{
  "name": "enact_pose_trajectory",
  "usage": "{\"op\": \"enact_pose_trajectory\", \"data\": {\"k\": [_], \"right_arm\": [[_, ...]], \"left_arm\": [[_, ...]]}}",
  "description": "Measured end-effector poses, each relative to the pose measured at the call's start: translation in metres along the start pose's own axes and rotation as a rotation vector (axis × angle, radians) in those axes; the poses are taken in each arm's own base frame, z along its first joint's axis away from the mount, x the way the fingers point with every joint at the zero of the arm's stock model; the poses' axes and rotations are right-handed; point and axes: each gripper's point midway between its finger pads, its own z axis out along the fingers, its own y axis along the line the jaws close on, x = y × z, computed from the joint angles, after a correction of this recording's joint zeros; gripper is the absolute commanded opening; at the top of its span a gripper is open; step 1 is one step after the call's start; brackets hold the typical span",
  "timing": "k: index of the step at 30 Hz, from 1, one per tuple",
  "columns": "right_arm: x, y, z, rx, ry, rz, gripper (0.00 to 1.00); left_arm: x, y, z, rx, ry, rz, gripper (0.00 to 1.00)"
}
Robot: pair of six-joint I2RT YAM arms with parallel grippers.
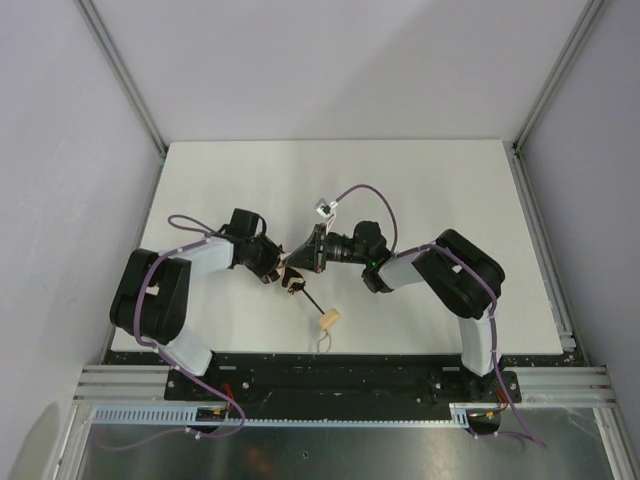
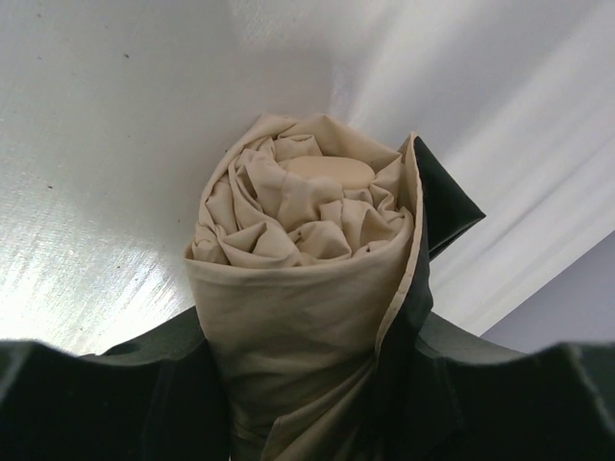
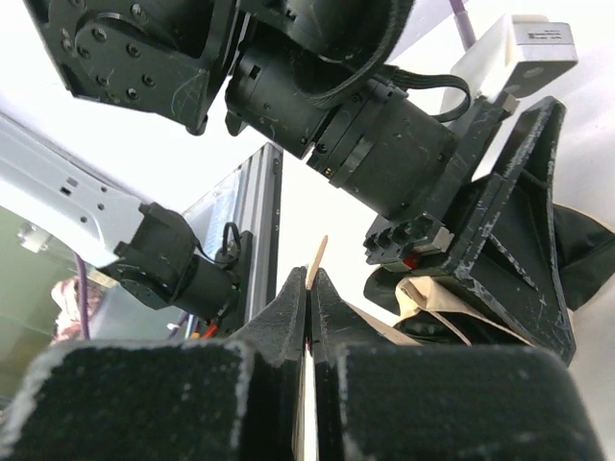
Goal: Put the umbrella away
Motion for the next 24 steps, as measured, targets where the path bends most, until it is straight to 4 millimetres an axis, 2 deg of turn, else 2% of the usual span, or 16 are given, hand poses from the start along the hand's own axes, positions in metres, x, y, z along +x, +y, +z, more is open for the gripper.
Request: {"op": "enact_pose_trajectory", "data": {"k": [6,13,17,24], "right_arm": [[0.021,0.003,0.012,-0.01,0.04,-0.156,0.0],[0.06,-0.012,0.015,0.06,0.164,-0.274,0.0],[0.066,-0.023,0.013,0.101,0.186,-0.317,0.0],[0.059,-0.036,0.013,0.171,0.163,-0.359,0.0]], "left_arm": [[0.0,0.0,0.0,0.0,0.0,0.001,0.0],[0.0,0.0,-0.001,0.001,-0.007,0.008,0.0],[0.0,-0.001,-0.001,0.001,-0.008,0.01,0.0],[-0.004,-0.002,0.0,0.004,-0.029,0.014,0.0]]}}
